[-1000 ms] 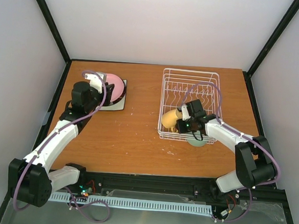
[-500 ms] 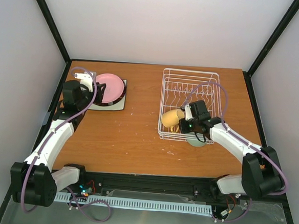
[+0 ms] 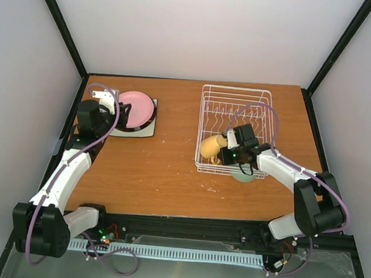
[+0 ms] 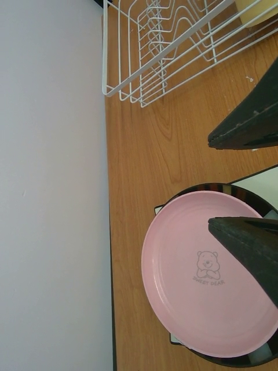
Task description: Load the mixed dishes into the dish rack
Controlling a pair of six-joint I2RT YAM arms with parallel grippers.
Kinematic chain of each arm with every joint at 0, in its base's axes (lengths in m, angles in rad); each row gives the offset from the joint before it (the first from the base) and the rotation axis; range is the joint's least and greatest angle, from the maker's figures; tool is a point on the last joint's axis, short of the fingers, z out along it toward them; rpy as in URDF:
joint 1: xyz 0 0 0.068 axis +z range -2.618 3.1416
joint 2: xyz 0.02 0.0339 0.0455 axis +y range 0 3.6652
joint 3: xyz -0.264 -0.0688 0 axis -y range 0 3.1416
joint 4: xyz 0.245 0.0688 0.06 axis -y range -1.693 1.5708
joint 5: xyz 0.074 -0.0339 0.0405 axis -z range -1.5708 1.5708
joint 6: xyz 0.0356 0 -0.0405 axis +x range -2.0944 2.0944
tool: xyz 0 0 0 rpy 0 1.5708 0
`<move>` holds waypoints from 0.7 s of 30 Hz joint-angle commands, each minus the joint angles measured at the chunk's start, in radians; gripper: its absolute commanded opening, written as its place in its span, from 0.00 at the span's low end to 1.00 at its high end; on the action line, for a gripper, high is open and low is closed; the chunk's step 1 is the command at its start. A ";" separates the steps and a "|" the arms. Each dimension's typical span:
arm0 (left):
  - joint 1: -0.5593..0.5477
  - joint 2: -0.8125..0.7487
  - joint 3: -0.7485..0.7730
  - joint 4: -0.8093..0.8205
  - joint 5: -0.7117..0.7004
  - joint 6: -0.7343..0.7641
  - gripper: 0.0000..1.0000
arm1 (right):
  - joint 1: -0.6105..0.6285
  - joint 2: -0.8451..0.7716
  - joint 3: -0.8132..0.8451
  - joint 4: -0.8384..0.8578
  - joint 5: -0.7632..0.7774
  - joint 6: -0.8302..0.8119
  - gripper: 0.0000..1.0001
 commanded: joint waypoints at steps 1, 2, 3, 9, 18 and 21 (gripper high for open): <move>0.005 -0.025 0.025 0.010 0.002 0.002 0.33 | 0.005 0.053 -0.001 0.027 -0.087 -0.004 0.03; 0.005 -0.027 0.022 0.010 -0.001 0.004 0.33 | 0.006 0.056 -0.001 0.035 -0.091 -0.003 0.03; 0.005 -0.028 0.019 0.011 -0.005 0.005 0.33 | 0.006 0.057 -0.004 0.040 -0.093 -0.004 0.03; 0.005 -0.030 0.012 0.014 -0.016 0.011 0.33 | 0.006 -0.015 0.002 0.040 -0.040 -0.016 0.03; 0.005 -0.016 0.018 0.023 -0.005 0.009 0.33 | 0.002 -0.193 0.020 0.000 0.073 -0.046 0.03; 0.005 -0.013 0.018 0.026 -0.002 0.009 0.33 | 0.003 -0.197 0.034 -0.027 0.092 -0.064 0.03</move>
